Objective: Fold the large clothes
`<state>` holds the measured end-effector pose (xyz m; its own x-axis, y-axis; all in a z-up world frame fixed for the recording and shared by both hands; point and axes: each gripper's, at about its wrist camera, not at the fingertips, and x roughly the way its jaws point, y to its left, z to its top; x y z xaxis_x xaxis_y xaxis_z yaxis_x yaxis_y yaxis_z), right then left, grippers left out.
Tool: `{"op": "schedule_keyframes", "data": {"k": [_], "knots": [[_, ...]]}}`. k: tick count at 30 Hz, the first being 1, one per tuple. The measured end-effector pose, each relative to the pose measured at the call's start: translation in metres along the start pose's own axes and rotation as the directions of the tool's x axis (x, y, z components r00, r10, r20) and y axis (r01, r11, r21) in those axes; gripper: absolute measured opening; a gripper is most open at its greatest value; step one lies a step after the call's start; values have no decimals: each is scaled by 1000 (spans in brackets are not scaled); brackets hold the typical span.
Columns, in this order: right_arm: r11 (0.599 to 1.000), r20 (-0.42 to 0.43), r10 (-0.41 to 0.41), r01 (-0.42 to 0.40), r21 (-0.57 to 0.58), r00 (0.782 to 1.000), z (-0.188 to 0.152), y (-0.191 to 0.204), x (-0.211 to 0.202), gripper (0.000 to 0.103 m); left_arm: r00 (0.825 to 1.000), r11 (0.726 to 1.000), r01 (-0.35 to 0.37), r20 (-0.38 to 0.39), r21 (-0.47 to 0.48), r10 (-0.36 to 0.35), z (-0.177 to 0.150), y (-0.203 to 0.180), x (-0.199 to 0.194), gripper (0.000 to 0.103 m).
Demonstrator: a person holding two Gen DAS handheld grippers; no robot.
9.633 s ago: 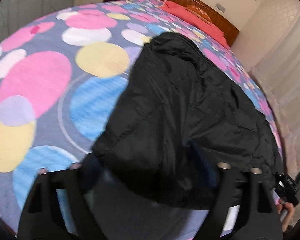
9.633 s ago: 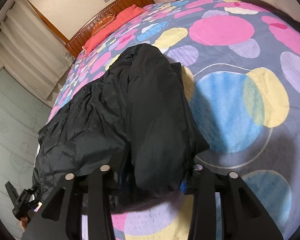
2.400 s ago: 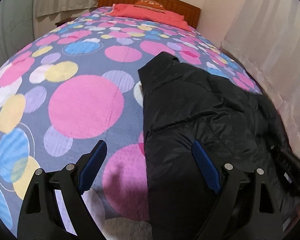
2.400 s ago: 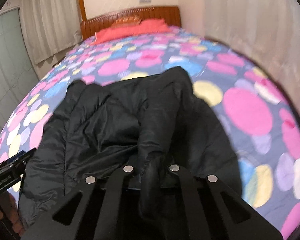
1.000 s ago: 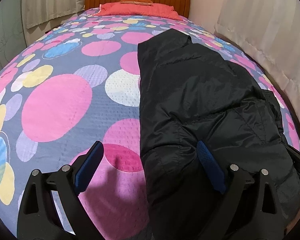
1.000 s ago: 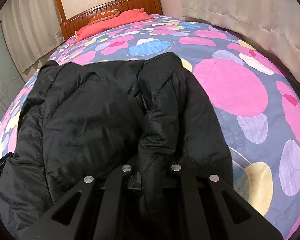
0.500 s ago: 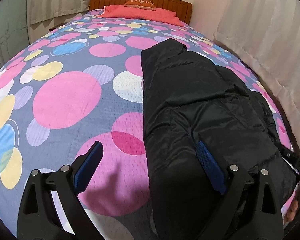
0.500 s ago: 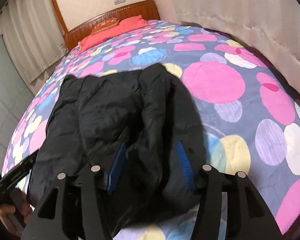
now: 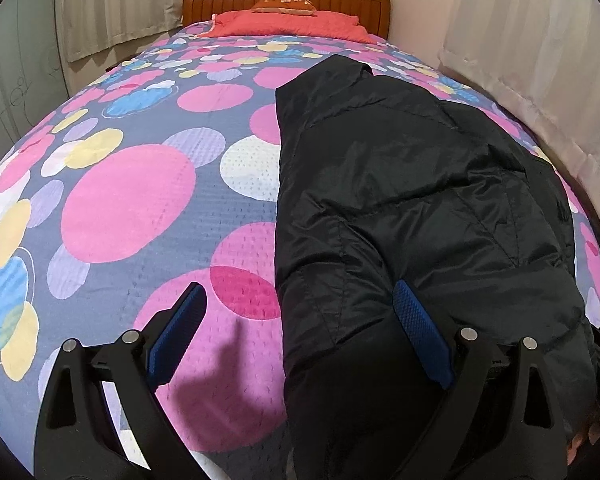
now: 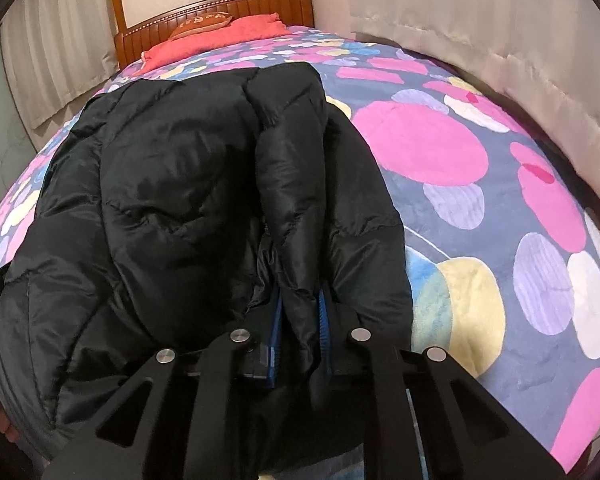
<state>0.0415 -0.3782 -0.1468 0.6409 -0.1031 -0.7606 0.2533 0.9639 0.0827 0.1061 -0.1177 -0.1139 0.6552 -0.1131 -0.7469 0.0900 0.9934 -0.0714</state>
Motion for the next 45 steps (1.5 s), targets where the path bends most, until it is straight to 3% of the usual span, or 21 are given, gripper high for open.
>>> {"op": "schedule_keyframes", "data": {"k": [4, 11, 15, 22, 33, 40, 45], "knots": [[1000, 3, 12, -12, 8, 1000, 1, -2, -5, 15, 1000, 1000, 11, 6, -6, -11, 1, 3, -1, 94], [1000, 16, -13, 12, 16, 1000, 2, 2, -33, 26, 1000, 999, 31, 5, -37, -31, 3, 13, -10, 94], [999, 69, -45, 44, 19, 997, 10, 4, -61, 33, 999, 998, 40, 17, -53, -39, 5, 21, -24, 94], [1000, 139, -7, 10, -22, 990, 38, 27, -85, 43, 996, 989, 76, 54, -130, -69, 27, 36, -45, 94], [998, 190, 34, -23, -61, 981, 99, 64, -56, 43, 993, 994, 46, 109, -99, -36, 78, 13, -41, 94], [997, 138, 6, 4, -74, 990, 98, 63, -4, 43, 999, 999, 11, 44, -31, -9, 80, -17, 5, 94], [998, 118, 5, 3, -66, 993, 94, 55, 19, 43, 1000, 999, 15, -4, -49, -16, 73, -22, 32, 94]]}}
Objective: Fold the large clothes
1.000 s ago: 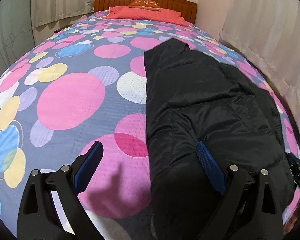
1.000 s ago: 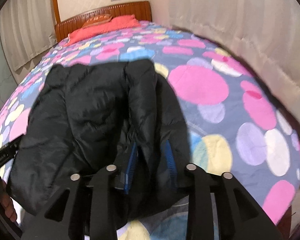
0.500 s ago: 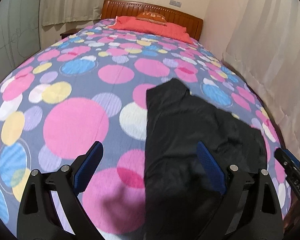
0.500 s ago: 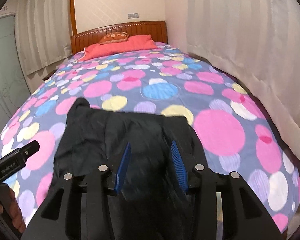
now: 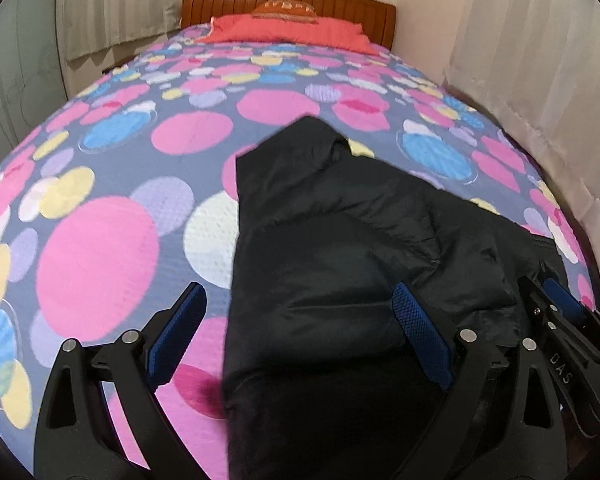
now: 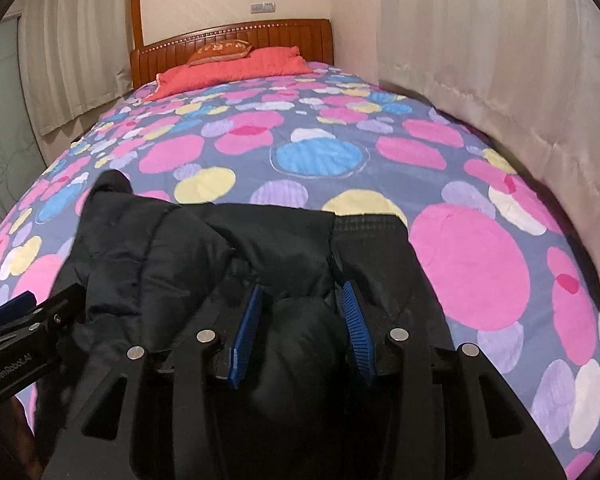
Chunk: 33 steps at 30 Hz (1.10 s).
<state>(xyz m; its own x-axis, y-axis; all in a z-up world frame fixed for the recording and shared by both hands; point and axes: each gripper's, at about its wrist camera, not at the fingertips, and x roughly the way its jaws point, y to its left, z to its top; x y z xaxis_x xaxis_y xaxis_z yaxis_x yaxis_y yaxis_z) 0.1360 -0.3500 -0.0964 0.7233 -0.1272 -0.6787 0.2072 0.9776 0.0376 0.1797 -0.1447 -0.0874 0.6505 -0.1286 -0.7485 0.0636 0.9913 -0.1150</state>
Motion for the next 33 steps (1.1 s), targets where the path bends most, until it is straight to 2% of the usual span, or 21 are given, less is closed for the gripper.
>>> {"op": "schedule_keyframes", "data": {"k": [3, 6, 10, 33], "knots": [[1000, -25, 4, -4, 4, 1000, -7, -3, 16, 44, 1000, 1000, -9, -17, -16, 9, -2, 0, 11, 100], [1000, -47, 2, -2, 5, 999, -9, -5, 31, 48, 999, 999, 12, -40, -49, -14, -3, 2, 23, 101], [1000, -49, 1, 0, 19, 999, -14, -6, 42, 48, 999, 999, 7, -31, -48, -8, -7, 0, 32, 101], [999, -22, -31, 31, 22, 999, -22, -6, 53, 48, 1000, 999, 0, -26, -35, -1, -13, -6, 51, 101]]}}
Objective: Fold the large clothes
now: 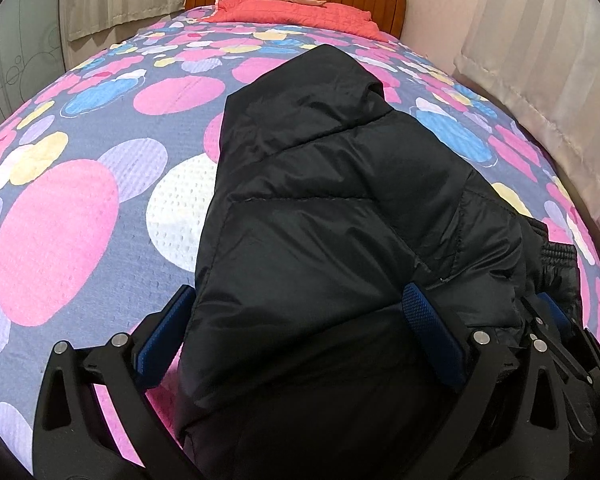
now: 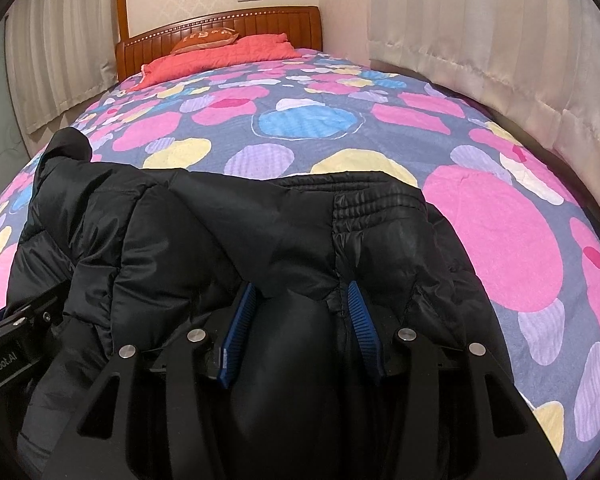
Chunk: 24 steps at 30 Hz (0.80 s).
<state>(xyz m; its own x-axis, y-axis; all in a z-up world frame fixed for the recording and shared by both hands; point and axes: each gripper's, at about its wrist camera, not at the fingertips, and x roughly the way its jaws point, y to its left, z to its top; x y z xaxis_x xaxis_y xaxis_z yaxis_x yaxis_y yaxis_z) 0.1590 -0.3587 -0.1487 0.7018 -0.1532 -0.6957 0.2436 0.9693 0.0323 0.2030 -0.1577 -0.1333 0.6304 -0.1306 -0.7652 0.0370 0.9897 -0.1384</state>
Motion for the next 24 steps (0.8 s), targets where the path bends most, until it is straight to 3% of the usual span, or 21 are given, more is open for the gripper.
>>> {"op": "schedule_keyframes", "data": {"k": [12, 17, 24], "knots": [[1000, 0, 16, -16, 12, 1000, 4, -3, -7, 49, 999, 999, 38, -23, -36, -39, 4, 8, -6, 101], [998, 7, 48, -48, 37, 999, 6, -9, -19, 55, 995, 994, 79, -53, -81, -83, 8, 18, -15, 101], [994, 73, 71, -76, 80, 995, 12, -23, -52, 63, 994, 981, 104, -3, -161, -106, 15, 39, -41, 101]]}}
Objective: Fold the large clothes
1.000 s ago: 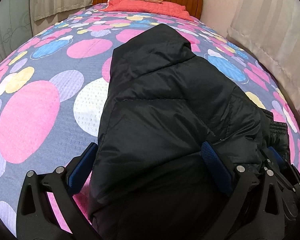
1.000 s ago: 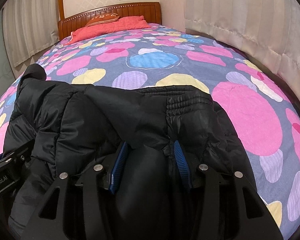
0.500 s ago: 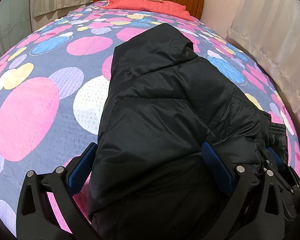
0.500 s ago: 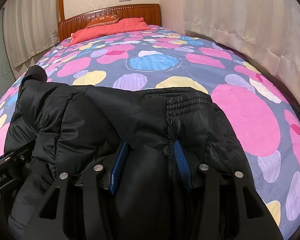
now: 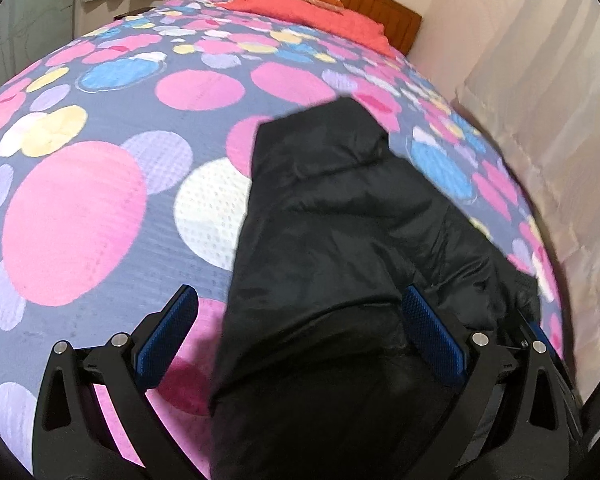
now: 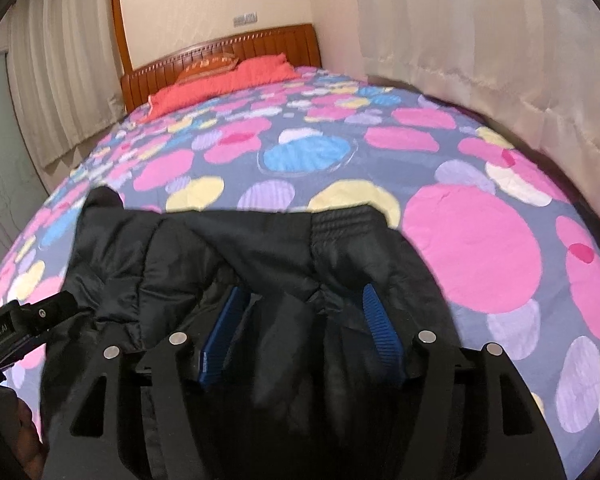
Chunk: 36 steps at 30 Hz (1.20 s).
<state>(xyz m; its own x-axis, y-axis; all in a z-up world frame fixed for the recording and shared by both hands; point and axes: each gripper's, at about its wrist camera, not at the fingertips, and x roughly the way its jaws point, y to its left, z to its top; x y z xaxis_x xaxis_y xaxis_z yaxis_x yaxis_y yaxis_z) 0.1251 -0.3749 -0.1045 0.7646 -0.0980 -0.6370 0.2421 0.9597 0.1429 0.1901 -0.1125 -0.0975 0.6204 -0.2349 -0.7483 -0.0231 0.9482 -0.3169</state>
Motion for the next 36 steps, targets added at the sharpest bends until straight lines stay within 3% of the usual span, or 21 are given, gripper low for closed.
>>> {"op": "schedule_keyframes", "data": {"k": [6, 8, 13, 16, 20, 24, 27, 29, 31, 33, 36], "knots": [[999, 42, 6, -7, 39, 999, 10, -14, -24, 65, 999, 996, 8, 50, -91, -3, 8, 16, -22, 101], [998, 50, 10, -13, 62, 999, 14, -22, -29, 71, 998, 993, -7, 61, -120, 14, 9, 22, -28, 101], [989, 48, 10, -17, 147, 999, 15, -47, -30, 72, 995, 964, -62, 60, -260, 80, 2, 48, -33, 101], [967, 19, 60, -63, 248, 998, 10, -67, -19, 73, 1000, 924, -21, -4, -382, 21, -8, 67, -19, 101], [920, -52, 136, -107, 376, 989, -1, -92, 8, 73, 994, 893, 23, -86, -450, -68, -21, 75, 4, 101], [868, -97, 201, -132, 479, 975, -18, -112, 32, 79, 988, 877, 69, -90, -476, -126, -28, 79, 16, 101], [813, -95, 310, -213, 542, 946, -30, -119, 44, 79, 984, 880, 100, -86, -465, -157, -28, 78, 19, 101], [818, -103, 358, -258, 515, 928, -30, -114, 46, 81, 980, 878, 129, -75, -461, -183, -30, 76, 20, 101], [793, -126, 452, -332, 511, 883, -32, -103, 53, 81, 963, 859, 201, -68, -471, -263, -33, 75, 23, 101], [821, -140, 436, -330, 466, 889, -33, -96, 52, 81, 945, 846, 247, -78, -472, -319, -35, 74, 28, 101], [823, -148, 439, -331, 462, 886, -35, -94, 53, 80, 935, 865, 269, -100, -423, -340, -32, 64, 34, 101]]}}
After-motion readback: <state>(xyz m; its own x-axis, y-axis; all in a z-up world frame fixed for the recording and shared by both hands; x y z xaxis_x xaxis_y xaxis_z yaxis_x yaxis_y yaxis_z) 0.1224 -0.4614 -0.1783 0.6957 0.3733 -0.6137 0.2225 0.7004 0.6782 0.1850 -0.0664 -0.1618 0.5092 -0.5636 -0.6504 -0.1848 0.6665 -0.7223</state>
